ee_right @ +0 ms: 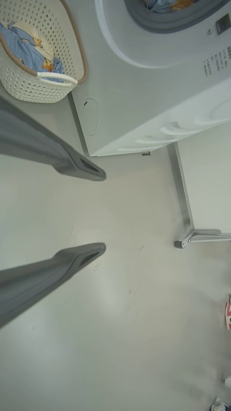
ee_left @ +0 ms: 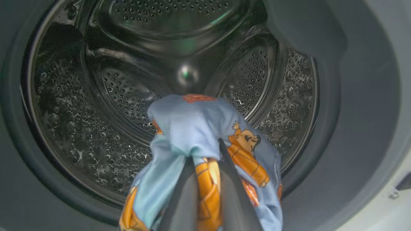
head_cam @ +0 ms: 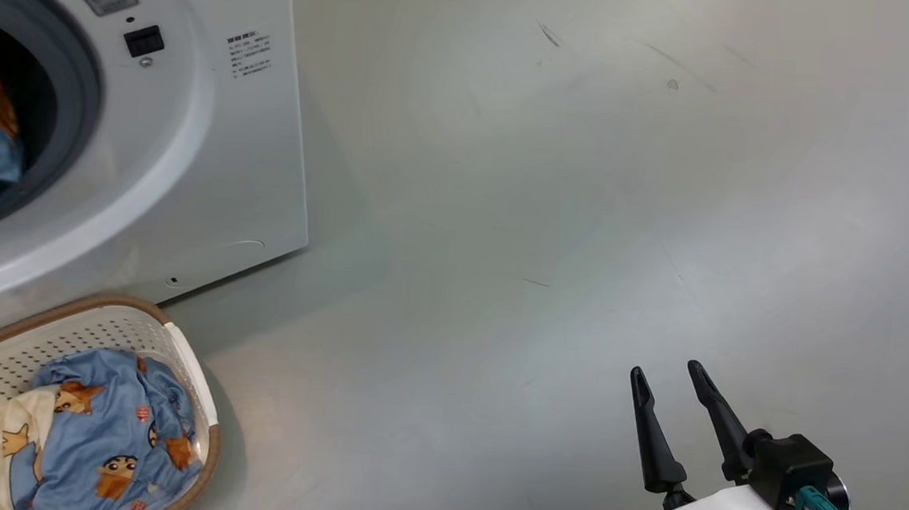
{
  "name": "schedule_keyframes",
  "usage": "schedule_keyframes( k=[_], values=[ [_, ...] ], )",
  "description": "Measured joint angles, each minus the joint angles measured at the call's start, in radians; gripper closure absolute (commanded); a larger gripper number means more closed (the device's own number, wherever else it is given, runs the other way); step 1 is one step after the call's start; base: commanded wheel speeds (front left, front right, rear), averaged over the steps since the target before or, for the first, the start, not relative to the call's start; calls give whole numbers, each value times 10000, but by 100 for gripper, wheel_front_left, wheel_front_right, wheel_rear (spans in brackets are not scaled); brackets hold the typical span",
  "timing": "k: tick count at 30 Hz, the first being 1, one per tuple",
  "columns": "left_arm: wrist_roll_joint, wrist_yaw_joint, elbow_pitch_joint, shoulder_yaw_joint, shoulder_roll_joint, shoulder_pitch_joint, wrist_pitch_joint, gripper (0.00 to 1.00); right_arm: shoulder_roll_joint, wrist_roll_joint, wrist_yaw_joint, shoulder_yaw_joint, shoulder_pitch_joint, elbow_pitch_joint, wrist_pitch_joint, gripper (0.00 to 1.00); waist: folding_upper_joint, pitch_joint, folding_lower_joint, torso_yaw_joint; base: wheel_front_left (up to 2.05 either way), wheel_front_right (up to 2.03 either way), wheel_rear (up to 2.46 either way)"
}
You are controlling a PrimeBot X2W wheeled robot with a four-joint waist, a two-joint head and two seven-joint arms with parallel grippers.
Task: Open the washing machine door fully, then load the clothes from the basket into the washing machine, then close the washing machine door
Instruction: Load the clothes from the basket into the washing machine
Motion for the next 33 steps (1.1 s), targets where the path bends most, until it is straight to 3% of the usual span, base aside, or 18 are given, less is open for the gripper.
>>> schedule_keyframes(
  k=[15, 33],
  values=[
    [552, 88, 1565, -77, 924, -2513, -59, 100, 50, 174, 0, 113, -688, -107, 0, 0, 0, 1924, 1, -561, 0, 0, 0],
    [1250, 109, 1996, -510, 1557, -5600, -683, 100, 73, 399, 0, 268, -923, -184, 0, 0, 0, 3263, 0, -416, 0, 0, 0]
  ],
)
